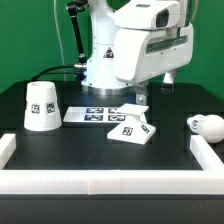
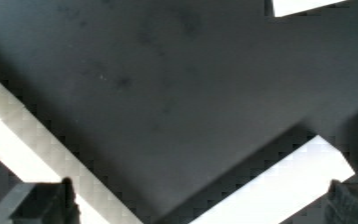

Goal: Assemble lamp

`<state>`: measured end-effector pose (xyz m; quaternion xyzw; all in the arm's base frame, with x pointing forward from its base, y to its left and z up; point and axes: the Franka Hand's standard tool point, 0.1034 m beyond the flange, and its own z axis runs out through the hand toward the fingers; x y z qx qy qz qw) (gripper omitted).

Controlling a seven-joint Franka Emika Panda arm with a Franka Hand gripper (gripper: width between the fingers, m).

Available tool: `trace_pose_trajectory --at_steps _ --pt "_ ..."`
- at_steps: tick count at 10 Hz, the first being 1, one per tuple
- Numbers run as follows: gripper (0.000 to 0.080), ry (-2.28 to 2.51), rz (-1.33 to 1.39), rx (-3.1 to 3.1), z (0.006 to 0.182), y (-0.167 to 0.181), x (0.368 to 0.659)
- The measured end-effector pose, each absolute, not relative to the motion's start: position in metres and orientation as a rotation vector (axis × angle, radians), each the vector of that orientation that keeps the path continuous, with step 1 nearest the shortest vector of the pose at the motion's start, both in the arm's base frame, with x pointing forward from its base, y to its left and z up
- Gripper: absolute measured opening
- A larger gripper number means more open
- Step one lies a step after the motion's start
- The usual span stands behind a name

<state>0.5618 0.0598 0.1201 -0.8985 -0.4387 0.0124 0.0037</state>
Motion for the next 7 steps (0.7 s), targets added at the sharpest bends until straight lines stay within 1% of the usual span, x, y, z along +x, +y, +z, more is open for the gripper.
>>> trace_pose_trajectory --at_steps 6,7 --pt "0.0699 -1.383 0.020 -2.818 0.1196 0.0604 0.5612" --pt "0.0699 -1.406 -0.014 -2.814 0.1165 0.0612 0.5530"
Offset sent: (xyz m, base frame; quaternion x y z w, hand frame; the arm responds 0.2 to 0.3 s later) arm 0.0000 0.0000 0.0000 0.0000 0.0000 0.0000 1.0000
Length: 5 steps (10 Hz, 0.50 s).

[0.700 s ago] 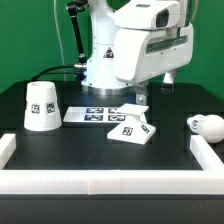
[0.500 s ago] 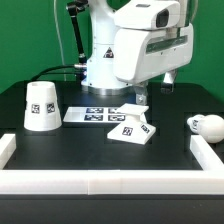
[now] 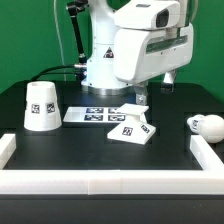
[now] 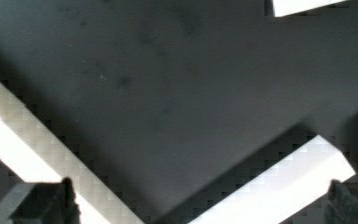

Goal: Assemble lamp

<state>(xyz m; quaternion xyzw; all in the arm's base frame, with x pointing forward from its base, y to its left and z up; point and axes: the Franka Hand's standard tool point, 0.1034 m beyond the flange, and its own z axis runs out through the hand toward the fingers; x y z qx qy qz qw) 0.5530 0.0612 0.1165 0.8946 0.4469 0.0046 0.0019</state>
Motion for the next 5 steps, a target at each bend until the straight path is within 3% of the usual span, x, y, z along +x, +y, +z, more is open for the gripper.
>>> trace_pose_trajectory --at_steps 5 --pt "0.0699 1.708 -0.019 2.639 0.106 0.054 0.513"
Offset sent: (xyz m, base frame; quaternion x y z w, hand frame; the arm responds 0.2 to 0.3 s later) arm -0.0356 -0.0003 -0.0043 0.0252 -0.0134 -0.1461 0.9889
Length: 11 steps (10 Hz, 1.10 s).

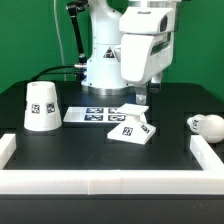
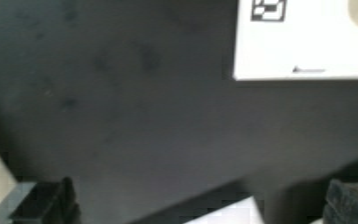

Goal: Assemble lamp

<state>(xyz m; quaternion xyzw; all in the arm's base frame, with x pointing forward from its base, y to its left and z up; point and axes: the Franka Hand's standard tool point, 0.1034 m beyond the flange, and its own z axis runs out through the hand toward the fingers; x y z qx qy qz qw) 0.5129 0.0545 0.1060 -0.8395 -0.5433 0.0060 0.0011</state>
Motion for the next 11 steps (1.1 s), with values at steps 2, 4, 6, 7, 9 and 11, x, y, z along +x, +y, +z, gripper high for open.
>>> trace_pose_trajectory --at_steps 2,4,6,7,9,11 --pt "0.0699 -1.704 0.015 -2.638 0.107 0.055 0.514" --pt "0.0699 -1.703 0.016 -2.638 0.106 0.055 0.514" --pt "0.0699 -1.752 0.005 -2.609 0.103 0.052 0.505" --pt "0.0699 -1.783 0.012 -2.586 0.099 0.045 0.488" --pt "0.0699 -1.810 0.028 -2.559 0.091 0.032 0.465" --pt "0.0699 -1.808 0.021 -2.559 0.083 0.026 0.456"
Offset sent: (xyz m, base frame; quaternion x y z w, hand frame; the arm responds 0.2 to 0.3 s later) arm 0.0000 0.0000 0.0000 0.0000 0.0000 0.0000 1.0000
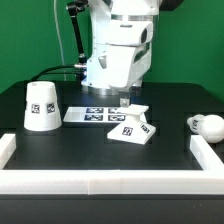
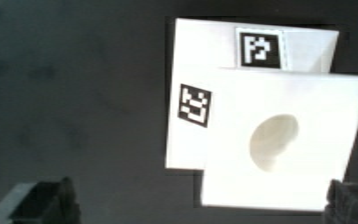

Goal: Assemble lamp

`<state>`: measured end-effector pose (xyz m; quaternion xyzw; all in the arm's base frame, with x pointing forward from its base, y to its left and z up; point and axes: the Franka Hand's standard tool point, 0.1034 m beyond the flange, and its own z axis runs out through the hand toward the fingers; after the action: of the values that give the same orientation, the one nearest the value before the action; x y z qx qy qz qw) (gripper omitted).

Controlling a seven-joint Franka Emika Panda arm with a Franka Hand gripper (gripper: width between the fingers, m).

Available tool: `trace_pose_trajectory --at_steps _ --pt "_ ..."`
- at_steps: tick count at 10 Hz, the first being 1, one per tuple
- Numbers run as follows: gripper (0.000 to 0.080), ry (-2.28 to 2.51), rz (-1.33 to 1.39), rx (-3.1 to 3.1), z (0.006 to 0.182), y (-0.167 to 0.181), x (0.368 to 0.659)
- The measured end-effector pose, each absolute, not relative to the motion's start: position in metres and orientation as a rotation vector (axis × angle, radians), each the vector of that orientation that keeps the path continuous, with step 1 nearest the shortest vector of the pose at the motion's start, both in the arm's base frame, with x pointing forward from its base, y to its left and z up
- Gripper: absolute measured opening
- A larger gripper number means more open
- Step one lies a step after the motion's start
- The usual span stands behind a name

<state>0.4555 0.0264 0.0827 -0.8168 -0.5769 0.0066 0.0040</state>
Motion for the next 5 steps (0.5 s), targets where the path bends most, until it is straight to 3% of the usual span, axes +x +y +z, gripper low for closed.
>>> trace_pose_trajectory --at_steps 5 --pt "0.0699 -1.707 0.031 -2.618 0.0713 0.0286 0.4477"
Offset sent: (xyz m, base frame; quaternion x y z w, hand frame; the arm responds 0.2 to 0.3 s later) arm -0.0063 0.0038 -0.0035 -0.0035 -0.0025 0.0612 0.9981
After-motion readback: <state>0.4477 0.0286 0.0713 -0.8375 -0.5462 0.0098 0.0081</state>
